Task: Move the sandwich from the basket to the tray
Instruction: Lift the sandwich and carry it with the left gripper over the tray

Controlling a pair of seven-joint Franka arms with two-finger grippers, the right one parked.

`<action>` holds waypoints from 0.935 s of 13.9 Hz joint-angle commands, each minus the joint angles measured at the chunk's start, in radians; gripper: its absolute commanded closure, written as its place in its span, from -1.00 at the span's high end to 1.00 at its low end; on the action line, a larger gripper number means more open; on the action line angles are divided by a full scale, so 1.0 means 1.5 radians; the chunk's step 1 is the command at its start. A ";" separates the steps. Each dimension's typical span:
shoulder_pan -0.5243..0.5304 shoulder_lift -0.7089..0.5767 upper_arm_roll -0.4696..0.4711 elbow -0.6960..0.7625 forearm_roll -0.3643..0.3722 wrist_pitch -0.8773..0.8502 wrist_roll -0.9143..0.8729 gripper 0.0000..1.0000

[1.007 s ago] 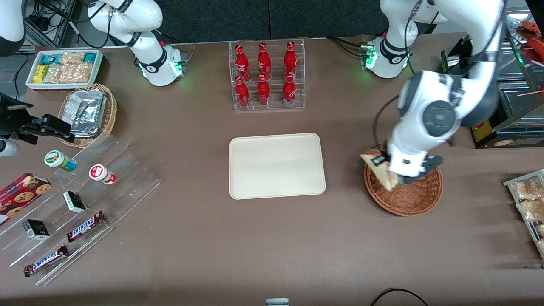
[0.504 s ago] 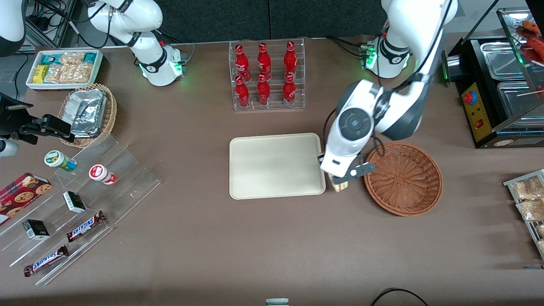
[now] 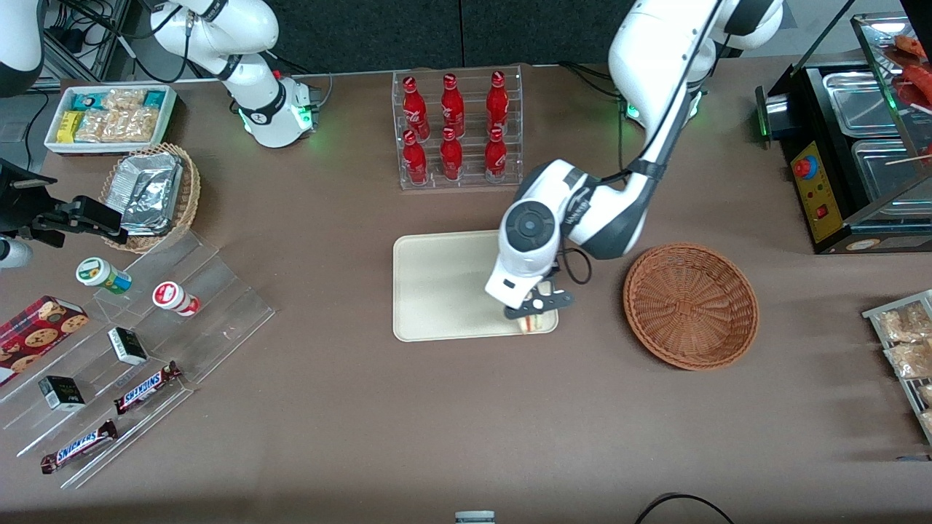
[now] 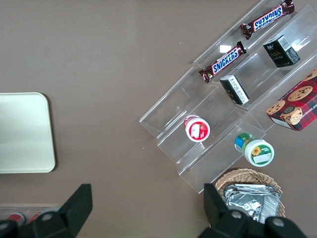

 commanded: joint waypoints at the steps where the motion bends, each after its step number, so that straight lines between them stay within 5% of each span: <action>1: -0.026 0.013 0.008 0.020 -0.005 0.012 -0.008 -1.00; 13: -0.119 0.036 0.009 0.014 0.005 0.030 -0.011 -1.00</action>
